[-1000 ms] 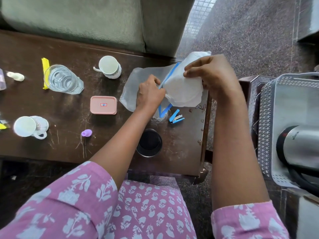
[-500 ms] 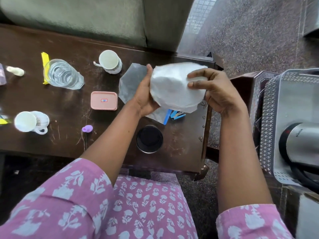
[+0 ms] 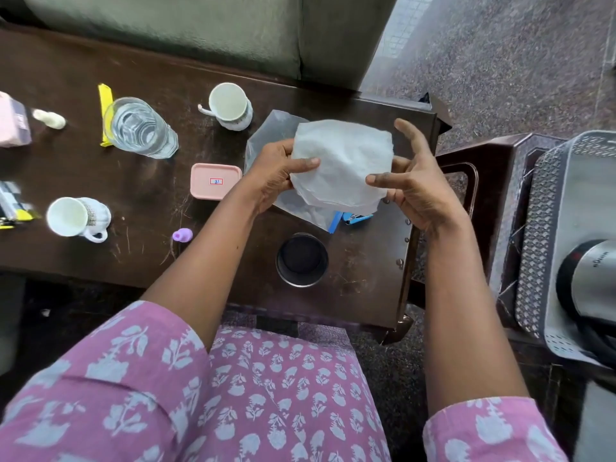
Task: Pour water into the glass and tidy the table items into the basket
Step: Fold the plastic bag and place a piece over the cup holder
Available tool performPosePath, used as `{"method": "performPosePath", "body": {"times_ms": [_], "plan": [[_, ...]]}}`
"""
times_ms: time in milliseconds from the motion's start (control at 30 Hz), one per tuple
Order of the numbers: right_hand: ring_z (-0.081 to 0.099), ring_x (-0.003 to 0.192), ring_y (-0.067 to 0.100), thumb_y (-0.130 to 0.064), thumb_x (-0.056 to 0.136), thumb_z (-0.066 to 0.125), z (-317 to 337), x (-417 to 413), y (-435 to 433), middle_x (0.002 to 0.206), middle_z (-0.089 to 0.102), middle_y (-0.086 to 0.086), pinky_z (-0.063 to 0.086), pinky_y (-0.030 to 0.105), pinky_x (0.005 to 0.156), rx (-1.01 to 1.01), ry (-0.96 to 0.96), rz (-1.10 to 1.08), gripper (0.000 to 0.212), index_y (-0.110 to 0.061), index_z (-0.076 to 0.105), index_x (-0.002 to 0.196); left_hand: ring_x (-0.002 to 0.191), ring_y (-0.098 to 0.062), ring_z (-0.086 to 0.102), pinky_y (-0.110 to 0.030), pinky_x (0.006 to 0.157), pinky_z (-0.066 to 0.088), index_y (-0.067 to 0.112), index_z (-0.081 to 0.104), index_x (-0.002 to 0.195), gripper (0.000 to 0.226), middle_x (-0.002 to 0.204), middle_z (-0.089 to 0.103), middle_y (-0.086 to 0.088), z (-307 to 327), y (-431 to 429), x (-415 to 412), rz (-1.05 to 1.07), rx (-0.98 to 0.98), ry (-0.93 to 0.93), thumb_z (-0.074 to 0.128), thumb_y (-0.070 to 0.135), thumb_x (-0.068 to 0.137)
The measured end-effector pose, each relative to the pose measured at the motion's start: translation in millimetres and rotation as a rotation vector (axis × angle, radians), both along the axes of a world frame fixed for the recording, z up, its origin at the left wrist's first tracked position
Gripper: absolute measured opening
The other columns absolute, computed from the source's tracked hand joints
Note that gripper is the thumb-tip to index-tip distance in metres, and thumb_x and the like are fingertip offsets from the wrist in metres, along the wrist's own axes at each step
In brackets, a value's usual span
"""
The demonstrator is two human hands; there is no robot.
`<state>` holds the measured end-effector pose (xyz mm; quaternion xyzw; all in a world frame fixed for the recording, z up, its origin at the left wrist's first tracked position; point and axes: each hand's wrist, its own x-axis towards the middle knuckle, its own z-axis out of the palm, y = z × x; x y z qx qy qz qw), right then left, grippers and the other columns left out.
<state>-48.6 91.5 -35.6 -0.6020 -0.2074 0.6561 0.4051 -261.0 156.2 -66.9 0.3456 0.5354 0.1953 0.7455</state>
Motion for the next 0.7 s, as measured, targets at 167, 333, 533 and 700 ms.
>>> {"method": "performPosePath", "body": {"times_ms": [167, 333, 533, 700], "plan": [[0.071, 0.09, 0.021, 0.012, 0.076, 0.064, -7, -6, -4, 0.097, 0.075, 0.007, 0.057, 0.031, 0.063, -0.031, -0.012, -0.038, 0.097, -0.035, 0.016, 0.146, 0.098, -0.018, 0.067, -0.03, 0.071, 0.058, 0.017, 0.064, 0.108, 0.026, 0.107, 0.069, 0.001, -3, -3, -9, 0.054, 0.001, -0.052, 0.067, 0.014, 0.082], [0.071, 0.078, 0.014, 0.015, 0.076, 0.062, -12, -6, -6, 0.084, 0.076, 0.001, 0.056, 0.026, 0.056, -0.004, 0.004, -0.037, 0.067, -0.027, 0.049, 0.127, 0.094, -0.022, 0.064, -0.031, 0.073, 0.058, 0.016, 0.069, 0.089, 0.026, 0.093, 0.07, 0.0, -5, -7, -16, 0.065, 0.01, -0.089, 0.06, -0.007, 0.08], [0.07, 0.075, 0.015, 0.015, 0.078, 0.057, -13, -15, -10, 0.08, 0.076, 0.003, 0.055, 0.021, 0.059, 0.014, -0.028, -0.018, 0.034, -0.012, 0.076, 0.072, 0.09, -0.023, 0.061, -0.024, 0.06, 0.05, 0.016, 0.067, 0.066, 0.028, 0.096, 0.069, -0.009, 1, -13, -19, 0.093, 0.011, -0.126, 0.044, 0.008, 0.08], [0.067, 0.086, 0.022, -0.005, 0.064, 0.049, -17, -17, -11, 0.094, 0.072, 0.02, 0.053, 0.021, 0.058, -0.057, -0.031, -0.07, 0.025, -0.003, 0.074, 0.064, 0.075, -0.014, 0.066, -0.02, 0.052, 0.051, 0.022, 0.063, 0.071, 0.031, 0.089, 0.064, 0.0, -3, -14, -23, 0.093, -0.032, -0.016, 0.049, 0.044, 0.088]]}}
